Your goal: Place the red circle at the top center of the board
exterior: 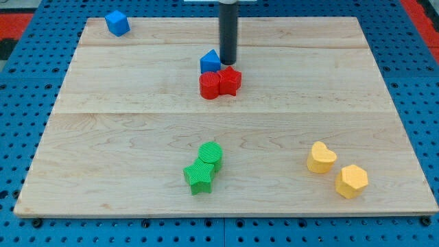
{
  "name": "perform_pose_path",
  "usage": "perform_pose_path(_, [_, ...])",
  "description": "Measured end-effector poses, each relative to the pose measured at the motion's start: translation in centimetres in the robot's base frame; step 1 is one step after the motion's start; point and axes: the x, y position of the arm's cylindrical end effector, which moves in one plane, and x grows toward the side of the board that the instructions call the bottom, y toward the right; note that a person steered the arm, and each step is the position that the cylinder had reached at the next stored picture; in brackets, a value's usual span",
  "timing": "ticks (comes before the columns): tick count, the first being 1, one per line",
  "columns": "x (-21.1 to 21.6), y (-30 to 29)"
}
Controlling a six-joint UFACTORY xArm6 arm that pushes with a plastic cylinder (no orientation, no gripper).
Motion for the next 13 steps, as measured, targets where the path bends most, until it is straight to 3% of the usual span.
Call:
perform_pose_path(1, [0.0,6.5])
perform_pose_path(2, [5.1,9.2])
perform_pose_path(3, [8.5,3.3])
perform_pose_path(4, [7.2,-2.2])
perform_pose_path(6, [9.6,-9.2])
perform_pose_path(8, [1.5,-11.1])
perform_pose_path(10, [6.3,-9.5])
perform_pose_path(11, [4.7,-7.0])
perform_pose_path(13, [-3.2,-8.2])
